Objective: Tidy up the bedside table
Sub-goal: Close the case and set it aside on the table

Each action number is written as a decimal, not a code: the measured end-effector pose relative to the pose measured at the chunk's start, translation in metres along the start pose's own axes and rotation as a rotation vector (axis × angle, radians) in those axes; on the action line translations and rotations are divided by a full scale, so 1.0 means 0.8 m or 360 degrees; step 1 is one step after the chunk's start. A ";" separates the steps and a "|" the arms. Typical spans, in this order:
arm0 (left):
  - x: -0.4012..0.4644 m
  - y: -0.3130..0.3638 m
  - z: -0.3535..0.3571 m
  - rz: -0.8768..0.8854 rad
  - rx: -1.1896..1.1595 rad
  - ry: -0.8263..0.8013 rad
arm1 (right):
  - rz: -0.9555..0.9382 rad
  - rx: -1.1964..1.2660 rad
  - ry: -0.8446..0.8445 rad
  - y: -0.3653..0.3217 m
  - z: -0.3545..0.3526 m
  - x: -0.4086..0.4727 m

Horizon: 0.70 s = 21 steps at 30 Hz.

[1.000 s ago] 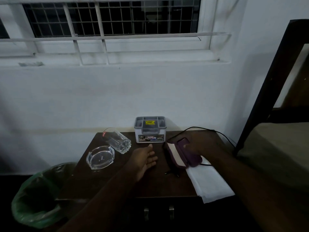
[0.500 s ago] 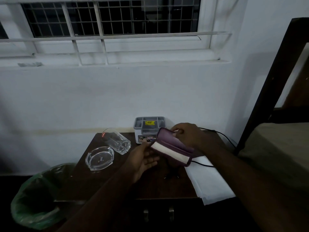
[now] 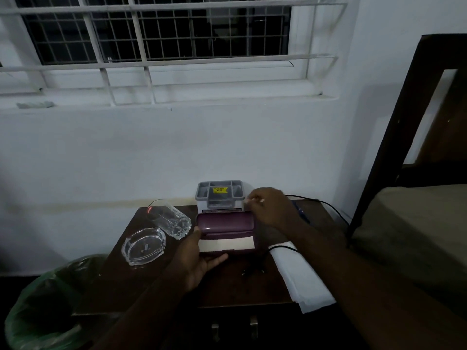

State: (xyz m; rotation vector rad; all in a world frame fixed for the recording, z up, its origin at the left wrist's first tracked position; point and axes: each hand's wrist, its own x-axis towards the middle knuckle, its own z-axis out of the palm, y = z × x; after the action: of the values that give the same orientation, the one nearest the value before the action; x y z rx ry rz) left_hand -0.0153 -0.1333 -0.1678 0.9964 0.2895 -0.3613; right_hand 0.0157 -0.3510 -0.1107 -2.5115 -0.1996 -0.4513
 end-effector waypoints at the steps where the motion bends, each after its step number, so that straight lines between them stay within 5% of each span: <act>1: 0.001 0.000 -0.002 -0.0001 -0.0029 0.0007 | 0.0115 -0.0087 0.0049 0.014 -0.008 0.003; 7: 0.001 0.002 -0.006 0.0002 -0.0101 0.0033 | 0.0769 -0.0584 -0.0007 0.078 -0.026 -0.005; 13: -0.003 0.002 -0.004 0.0026 -0.0119 0.0046 | 0.1074 -0.0511 0.0163 0.091 -0.022 -0.002; 21: -0.008 0.000 -0.005 0.0031 -0.0151 0.0045 | 0.1040 -0.0452 -0.0027 0.116 -0.020 -0.006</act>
State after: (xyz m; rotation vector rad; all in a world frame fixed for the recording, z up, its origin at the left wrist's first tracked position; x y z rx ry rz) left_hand -0.0215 -0.1289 -0.1670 0.9111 0.3197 -0.3133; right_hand 0.0291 -0.4367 -0.1480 -2.6565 0.7069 -0.1936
